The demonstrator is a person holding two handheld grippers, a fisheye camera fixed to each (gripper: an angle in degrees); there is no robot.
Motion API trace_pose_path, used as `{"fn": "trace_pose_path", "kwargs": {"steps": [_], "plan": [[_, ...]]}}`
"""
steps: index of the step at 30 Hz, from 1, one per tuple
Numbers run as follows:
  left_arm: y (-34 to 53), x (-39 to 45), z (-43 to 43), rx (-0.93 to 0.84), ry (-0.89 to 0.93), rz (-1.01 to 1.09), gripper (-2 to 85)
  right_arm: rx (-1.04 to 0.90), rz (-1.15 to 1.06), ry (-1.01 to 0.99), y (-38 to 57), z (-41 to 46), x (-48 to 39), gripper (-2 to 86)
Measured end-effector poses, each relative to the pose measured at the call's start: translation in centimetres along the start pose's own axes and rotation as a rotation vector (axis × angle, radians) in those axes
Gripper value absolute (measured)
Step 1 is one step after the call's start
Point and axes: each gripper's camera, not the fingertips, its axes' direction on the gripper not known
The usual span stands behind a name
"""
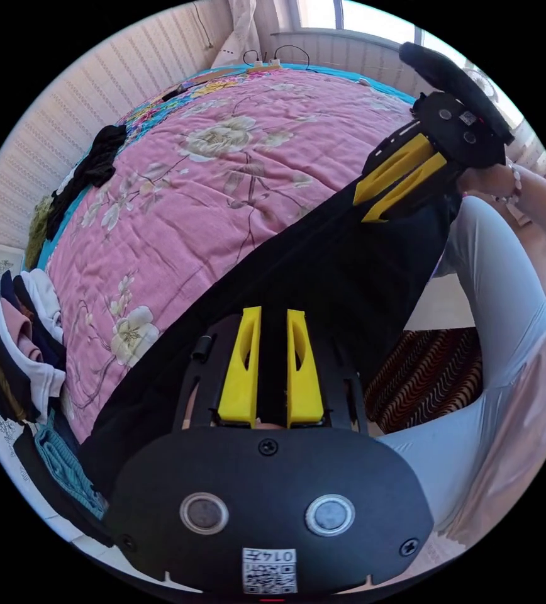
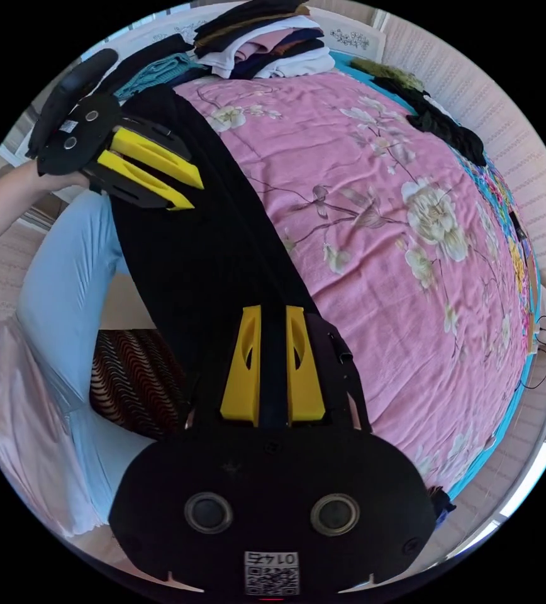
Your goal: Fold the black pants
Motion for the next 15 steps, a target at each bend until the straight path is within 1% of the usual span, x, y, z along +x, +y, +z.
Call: {"fn": "trace_pose_path", "kwargs": {"steps": [2,4,5,7,10,15], "plan": [[1.2,-0.5,-0.9,0.053,-0.019,-0.032,6.8,-0.01,0.003,-0.015,-1.2,0.5,-0.4,5.7],[2.7,-0.7,-1.9,0.166,-0.009,0.016,7.1,-0.013,-0.017,-0.021,-2.4,1.5,-1.0,4.0],[2.9,-0.8,-1.8,0.169,-0.012,0.03,7.3,-0.014,-0.018,-0.022,-2.7,1.8,-1.1,3.5],[3.6,-1.3,-0.1,0.08,-0.025,0.061,7.5,-0.025,-0.025,-0.026,-4.0,2.3,-1.6,1.4],[4.9,-2.4,0.2,0.11,0.043,0.038,5.5,-0.03,-0.044,-0.017,-5.2,2.6,-2.2,0.3],[6.3,-3.3,-0.5,0.118,0.05,0.035,0.1,0.008,-0.018,-0.083,-6.5,1.2,-1.6,-0.3]]}}
